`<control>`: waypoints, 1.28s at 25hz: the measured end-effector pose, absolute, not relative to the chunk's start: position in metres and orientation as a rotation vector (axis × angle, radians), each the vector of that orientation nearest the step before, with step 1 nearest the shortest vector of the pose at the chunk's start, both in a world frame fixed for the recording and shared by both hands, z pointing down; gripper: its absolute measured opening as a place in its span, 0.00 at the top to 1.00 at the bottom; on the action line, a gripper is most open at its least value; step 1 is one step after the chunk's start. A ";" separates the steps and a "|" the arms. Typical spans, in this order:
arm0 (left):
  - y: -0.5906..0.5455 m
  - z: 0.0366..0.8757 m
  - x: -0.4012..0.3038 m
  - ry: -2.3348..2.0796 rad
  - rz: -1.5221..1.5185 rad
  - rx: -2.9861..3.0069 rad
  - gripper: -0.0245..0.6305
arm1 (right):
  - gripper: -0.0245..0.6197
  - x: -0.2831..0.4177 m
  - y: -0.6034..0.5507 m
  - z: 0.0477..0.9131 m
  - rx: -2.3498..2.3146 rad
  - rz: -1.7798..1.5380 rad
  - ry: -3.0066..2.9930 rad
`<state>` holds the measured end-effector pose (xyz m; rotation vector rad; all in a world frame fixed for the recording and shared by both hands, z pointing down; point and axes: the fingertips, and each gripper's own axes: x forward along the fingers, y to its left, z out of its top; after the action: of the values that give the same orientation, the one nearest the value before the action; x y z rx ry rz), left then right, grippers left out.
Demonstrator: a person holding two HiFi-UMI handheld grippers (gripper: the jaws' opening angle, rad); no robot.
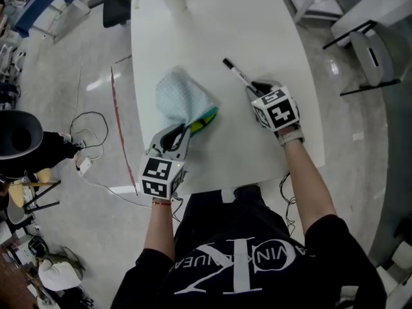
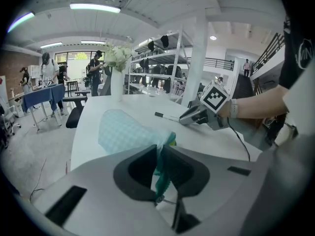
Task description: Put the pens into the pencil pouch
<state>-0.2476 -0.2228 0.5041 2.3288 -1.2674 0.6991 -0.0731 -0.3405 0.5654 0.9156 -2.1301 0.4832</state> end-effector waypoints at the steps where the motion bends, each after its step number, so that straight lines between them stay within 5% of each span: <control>1: -0.223 0.504 -0.249 -1.270 0.700 2.327 0.89 | 0.84 -0.073 -0.339 0.565 0.914 0.487 -2.134; 32: -0.250 0.494 -0.197 -1.204 0.604 2.321 0.89 | 0.84 -0.103 -0.188 0.537 0.582 0.674 -2.293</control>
<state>-0.1971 -0.2499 0.4940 2.3214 -1.2037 0.6044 -0.1033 -0.1883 0.5366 0.5823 -2.2931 0.6742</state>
